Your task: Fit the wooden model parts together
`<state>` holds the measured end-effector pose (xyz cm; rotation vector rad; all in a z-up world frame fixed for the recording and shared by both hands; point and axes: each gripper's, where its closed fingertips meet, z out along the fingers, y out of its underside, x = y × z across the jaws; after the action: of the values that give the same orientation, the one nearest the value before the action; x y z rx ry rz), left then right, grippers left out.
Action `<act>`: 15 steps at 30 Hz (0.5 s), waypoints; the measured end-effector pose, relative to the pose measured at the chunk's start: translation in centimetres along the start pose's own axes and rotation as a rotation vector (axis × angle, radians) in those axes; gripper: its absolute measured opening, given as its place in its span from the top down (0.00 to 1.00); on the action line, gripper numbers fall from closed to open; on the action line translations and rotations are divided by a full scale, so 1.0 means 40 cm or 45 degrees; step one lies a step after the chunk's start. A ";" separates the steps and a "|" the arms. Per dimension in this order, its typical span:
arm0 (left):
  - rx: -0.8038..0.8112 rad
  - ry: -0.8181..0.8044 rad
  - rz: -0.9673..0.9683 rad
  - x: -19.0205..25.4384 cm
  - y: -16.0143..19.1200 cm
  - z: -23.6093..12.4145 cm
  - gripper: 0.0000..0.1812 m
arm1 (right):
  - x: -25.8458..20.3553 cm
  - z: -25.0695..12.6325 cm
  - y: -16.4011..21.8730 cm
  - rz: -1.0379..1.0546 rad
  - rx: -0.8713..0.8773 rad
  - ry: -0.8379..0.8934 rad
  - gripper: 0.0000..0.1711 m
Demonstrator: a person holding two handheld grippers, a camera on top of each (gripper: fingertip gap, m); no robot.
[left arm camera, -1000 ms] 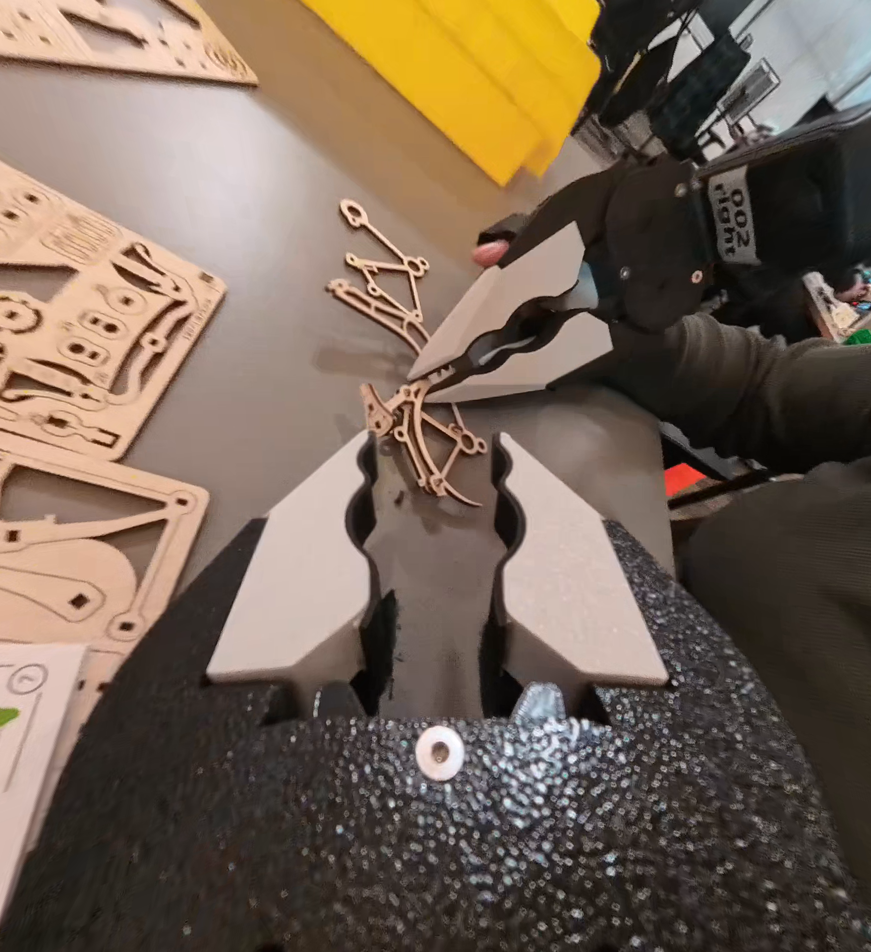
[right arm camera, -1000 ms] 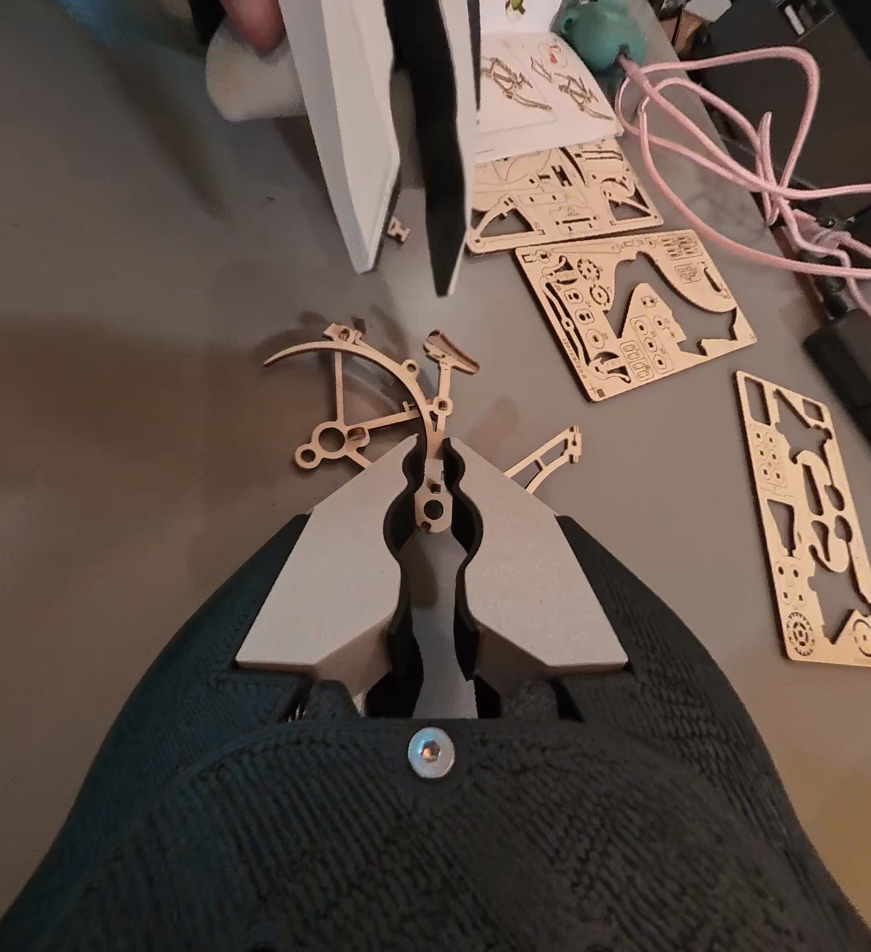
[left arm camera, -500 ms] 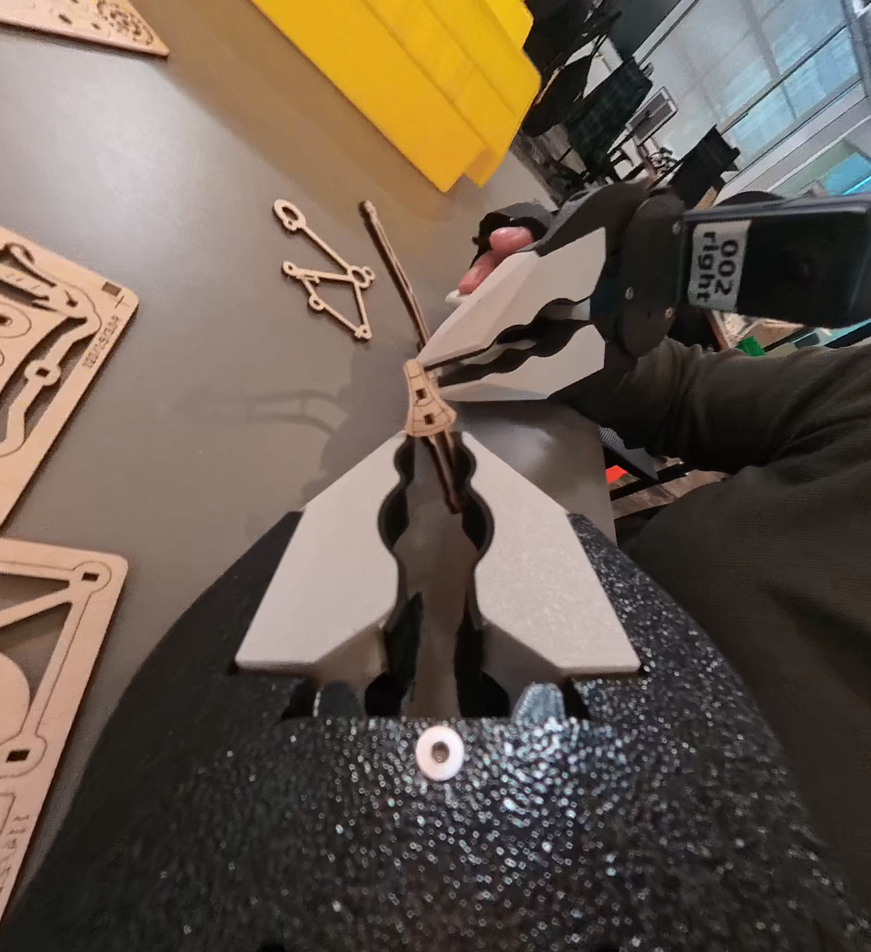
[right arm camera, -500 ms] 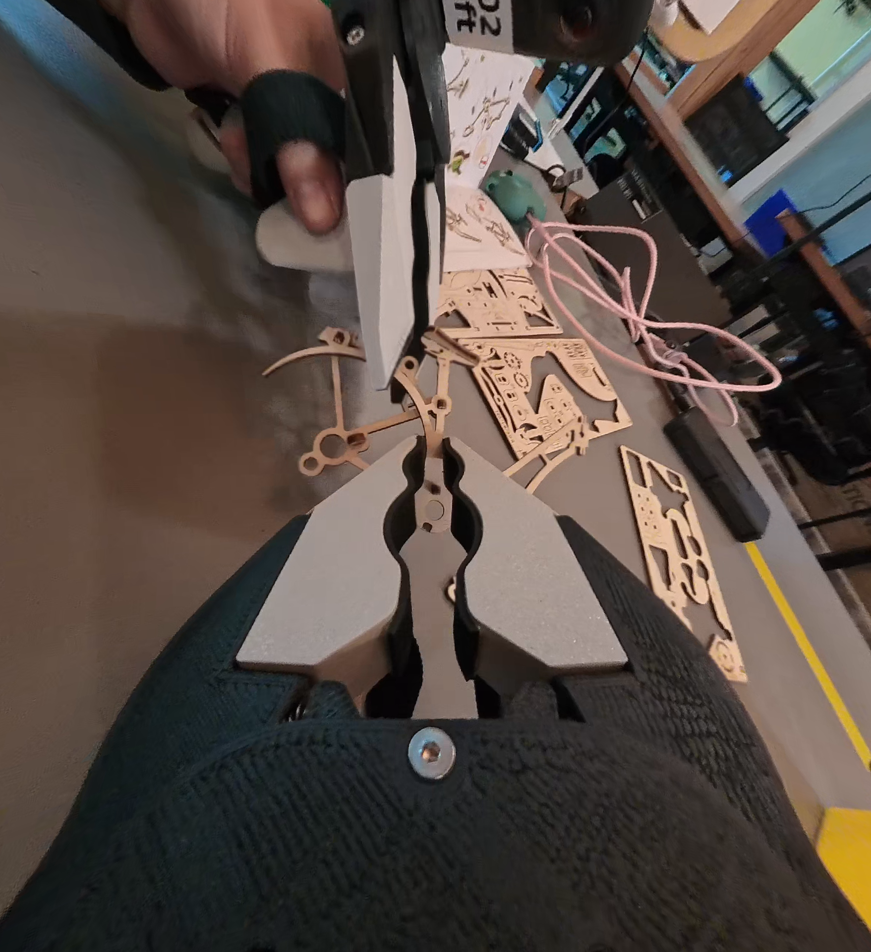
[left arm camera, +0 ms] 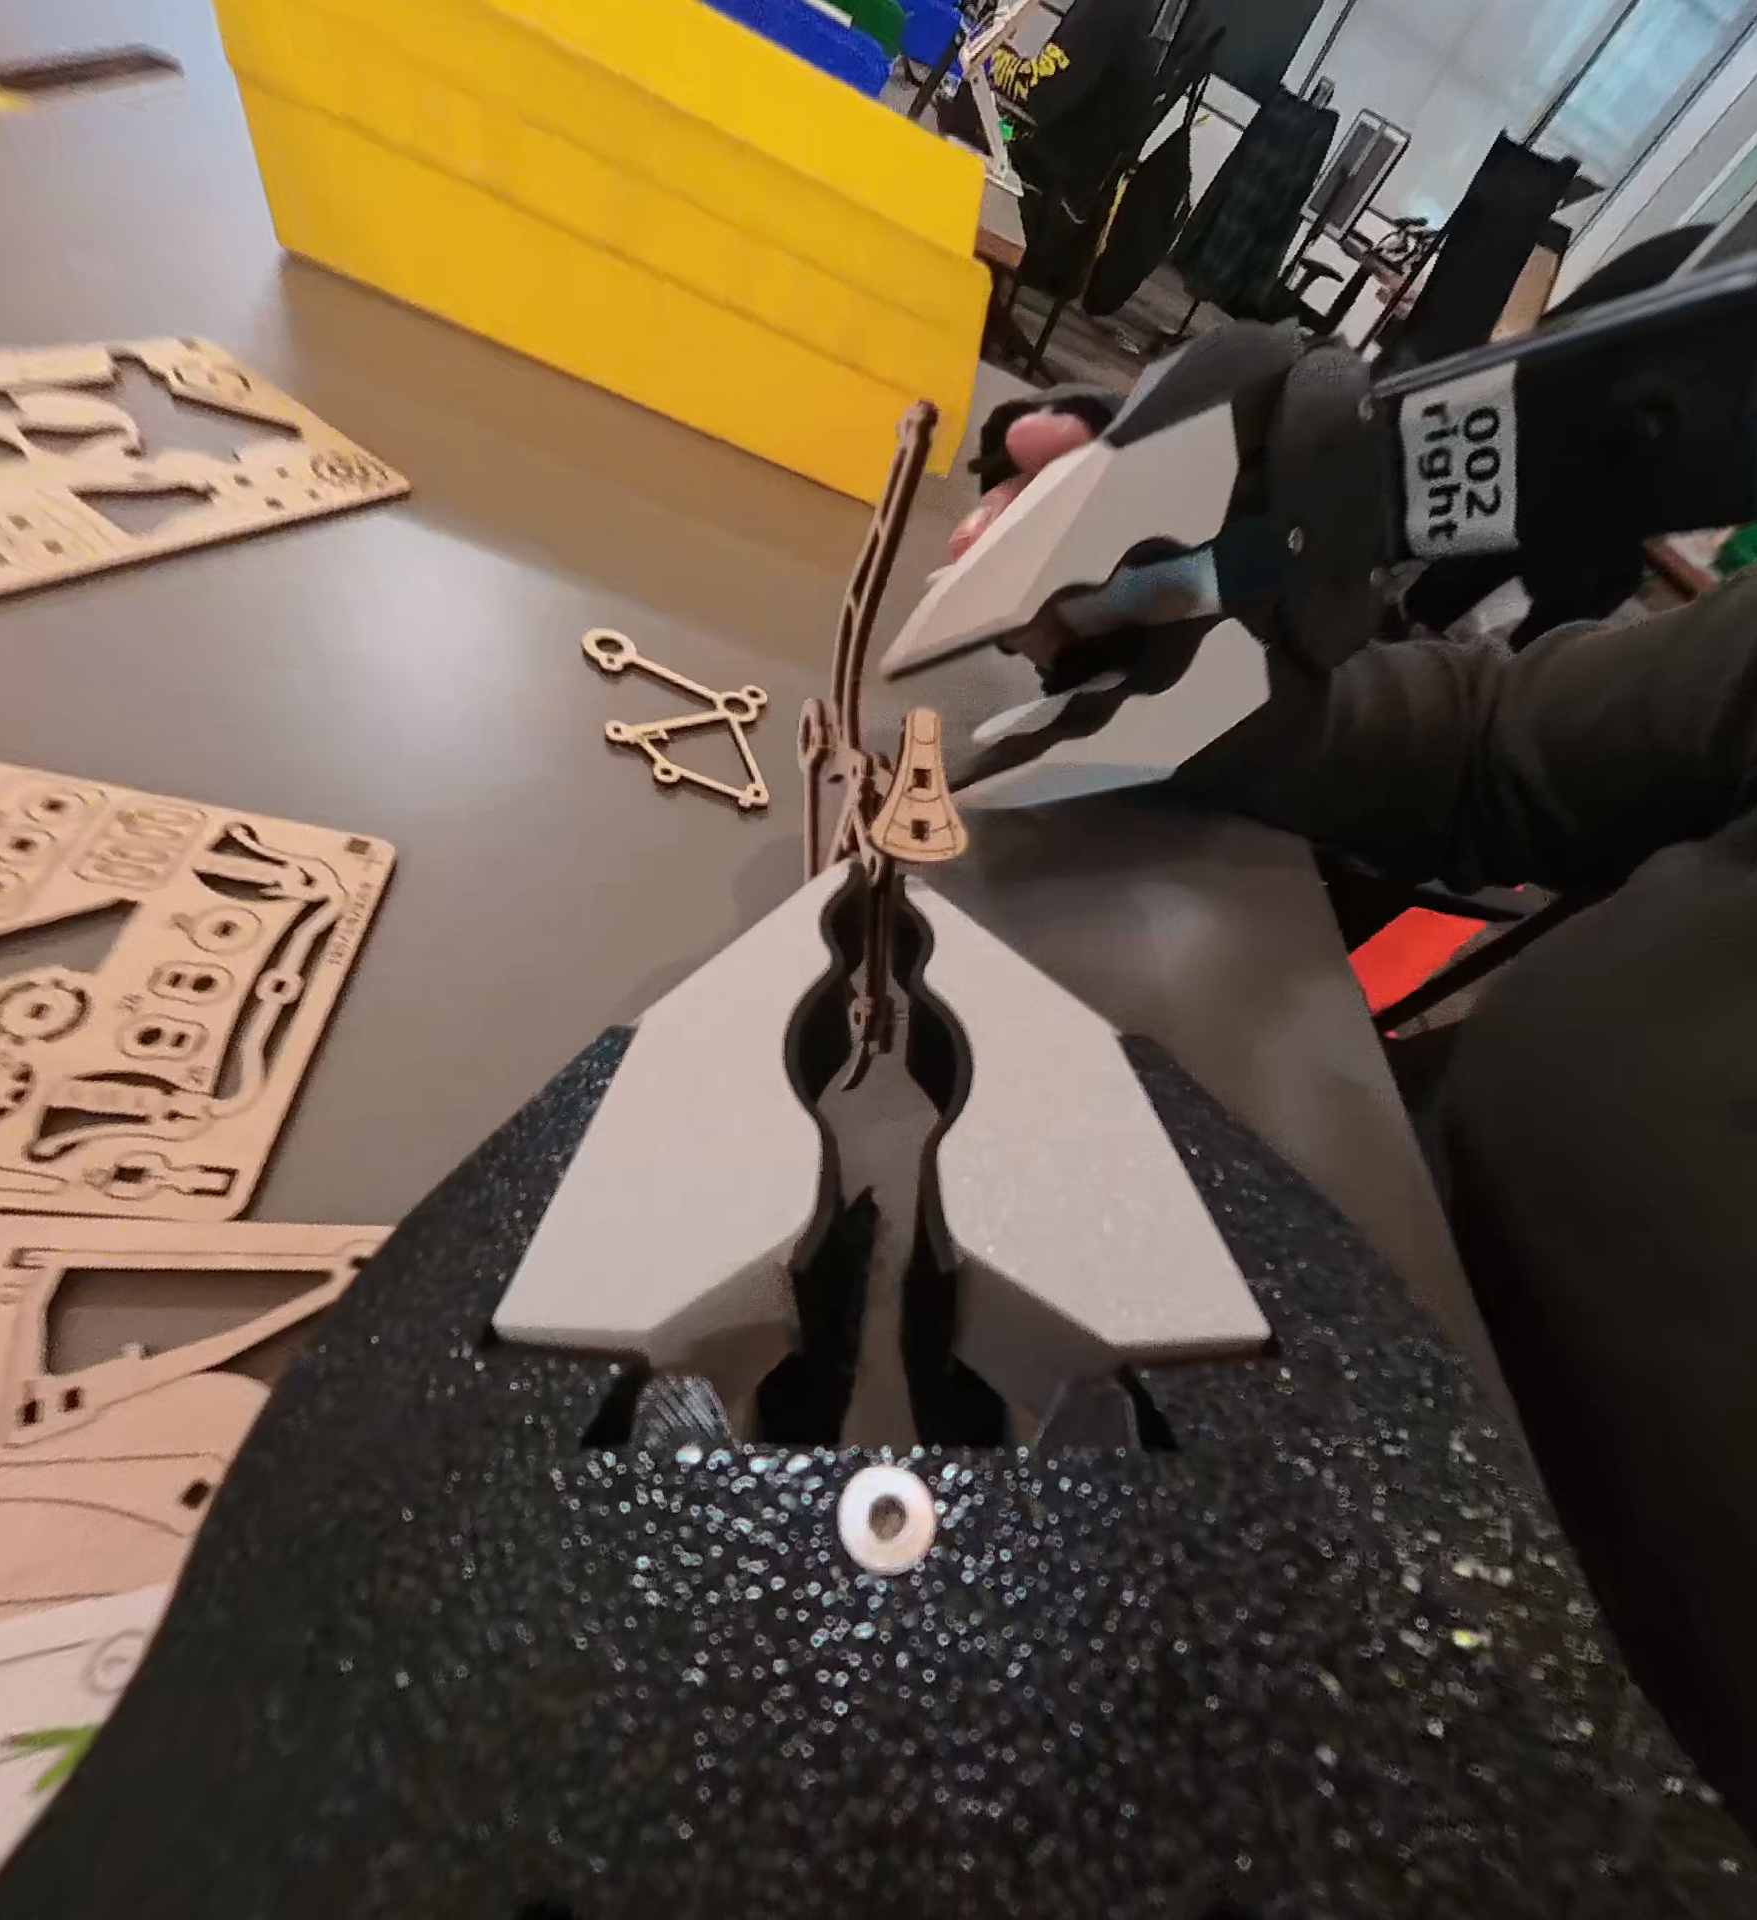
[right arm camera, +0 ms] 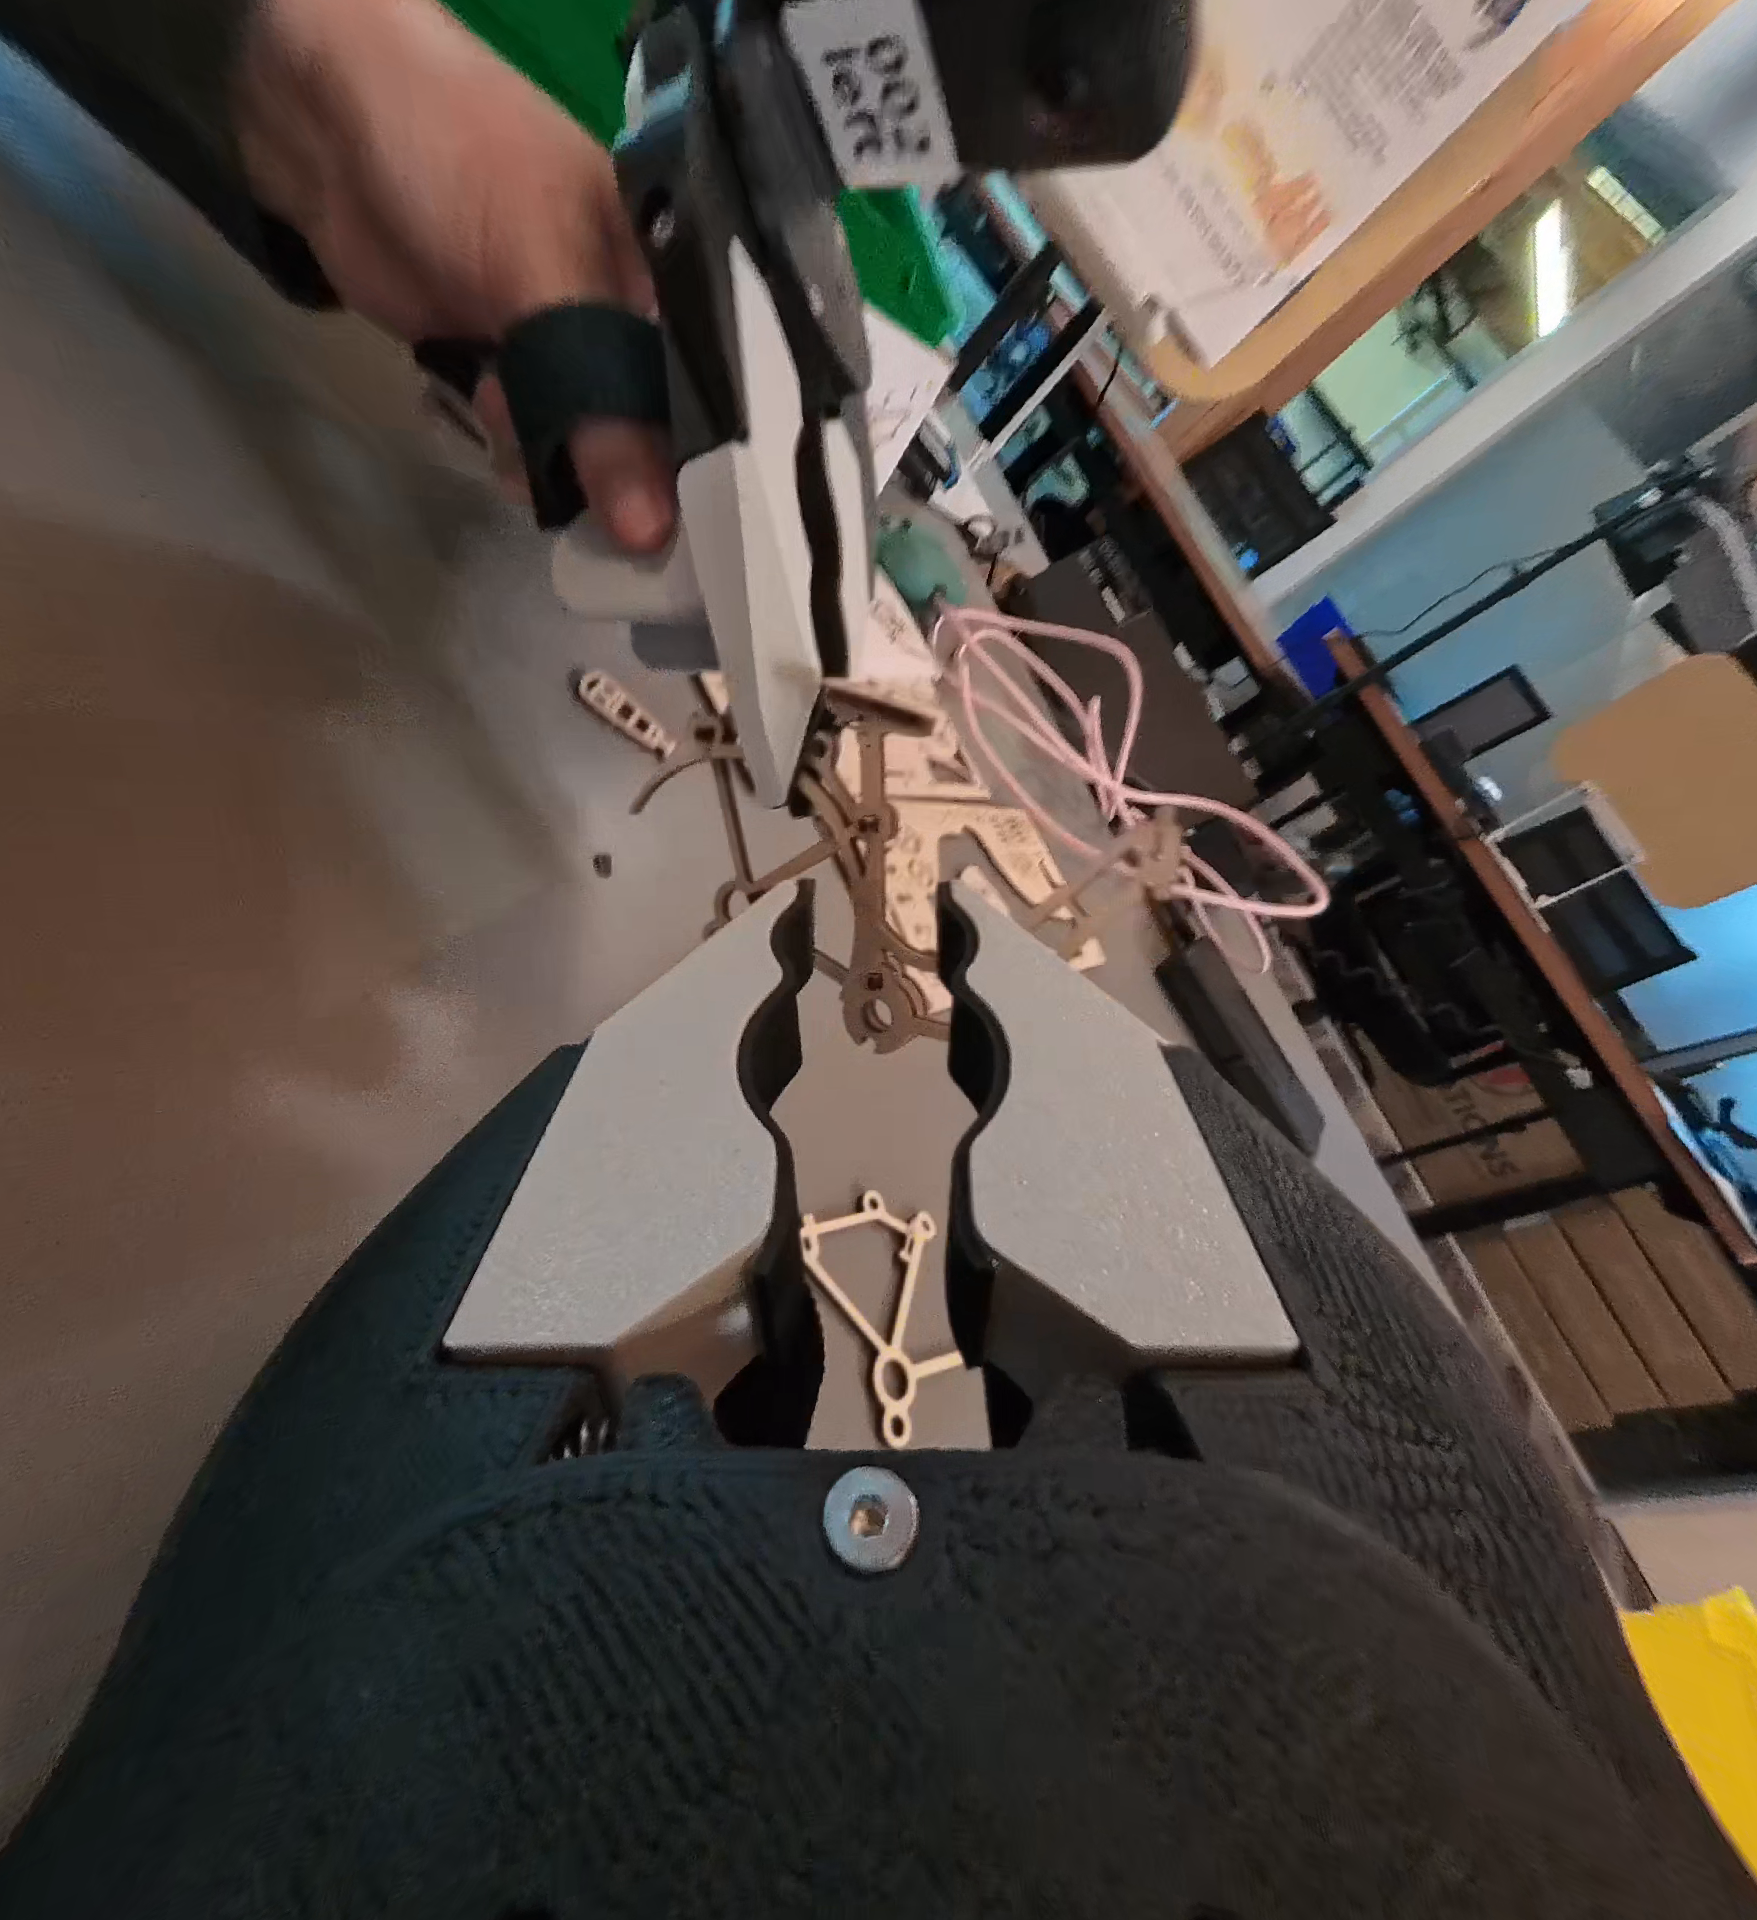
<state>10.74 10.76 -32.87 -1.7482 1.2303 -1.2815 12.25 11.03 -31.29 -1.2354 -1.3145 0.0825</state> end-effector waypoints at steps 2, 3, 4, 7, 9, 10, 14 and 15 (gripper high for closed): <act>0.021 -0.015 0.084 -0.002 -0.007 -0.011 1.00 | 0.024 -0.024 -0.028 0.039 0.104 0.041 0.85; 0.035 -0.020 0.123 -0.003 -0.010 -0.016 1.00 | 0.037 -0.036 -0.041 0.076 0.162 0.056 0.84; 0.053 -0.016 0.163 -0.001 -0.014 -0.021 1.00 | 0.048 -0.047 -0.049 0.125 0.208 0.055 0.82; 0.095 0.021 0.298 0.018 -0.026 -0.035 1.00 | 0.064 -0.053 -0.036 0.297 0.229 -0.015 0.73; 0.102 0.070 0.416 0.043 -0.024 -0.040 1.00 | 0.048 -0.048 -0.020 0.379 0.203 -0.127 0.71; 0.089 0.071 0.475 0.050 -0.019 -0.040 1.00 | 0.034 -0.047 -0.018 0.406 0.200 -0.193 0.72; 0.012 0.074 0.724 0.078 0.013 -0.029 1.00 | -0.013 -0.055 -0.035 0.368 0.232 -0.348 0.80; -0.004 0.072 0.770 0.083 0.019 -0.025 1.00 | -0.027 -0.056 -0.041 0.335 0.234 -0.374 0.82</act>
<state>9.85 7.41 -32.07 -1.1993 1.6276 -0.9654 12.63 8.24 -30.33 -1.2635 -1.3521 0.5790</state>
